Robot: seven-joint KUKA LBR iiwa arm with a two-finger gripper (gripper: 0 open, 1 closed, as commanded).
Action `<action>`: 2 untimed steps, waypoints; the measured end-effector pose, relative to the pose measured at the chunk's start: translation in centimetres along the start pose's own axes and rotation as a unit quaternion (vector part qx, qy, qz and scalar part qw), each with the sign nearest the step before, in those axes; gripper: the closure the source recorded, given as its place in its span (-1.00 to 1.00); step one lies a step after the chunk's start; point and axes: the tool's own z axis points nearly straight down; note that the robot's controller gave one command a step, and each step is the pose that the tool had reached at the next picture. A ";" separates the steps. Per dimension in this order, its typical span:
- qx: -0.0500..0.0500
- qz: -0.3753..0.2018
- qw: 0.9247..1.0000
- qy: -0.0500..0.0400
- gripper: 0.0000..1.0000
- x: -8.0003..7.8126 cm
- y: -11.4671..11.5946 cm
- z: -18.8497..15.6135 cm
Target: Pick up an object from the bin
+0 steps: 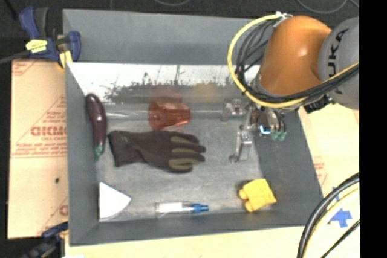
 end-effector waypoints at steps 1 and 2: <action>0.000 0.000 1.000 -0.004 -1.00 -0.1 0.0 -0.4; 0.002 -0.029 1.000 -0.006 -1.00 -0.9 3.1 2.4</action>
Offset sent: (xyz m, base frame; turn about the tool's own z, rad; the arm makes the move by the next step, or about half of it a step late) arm 0.0165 0.0969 -0.0834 -0.1599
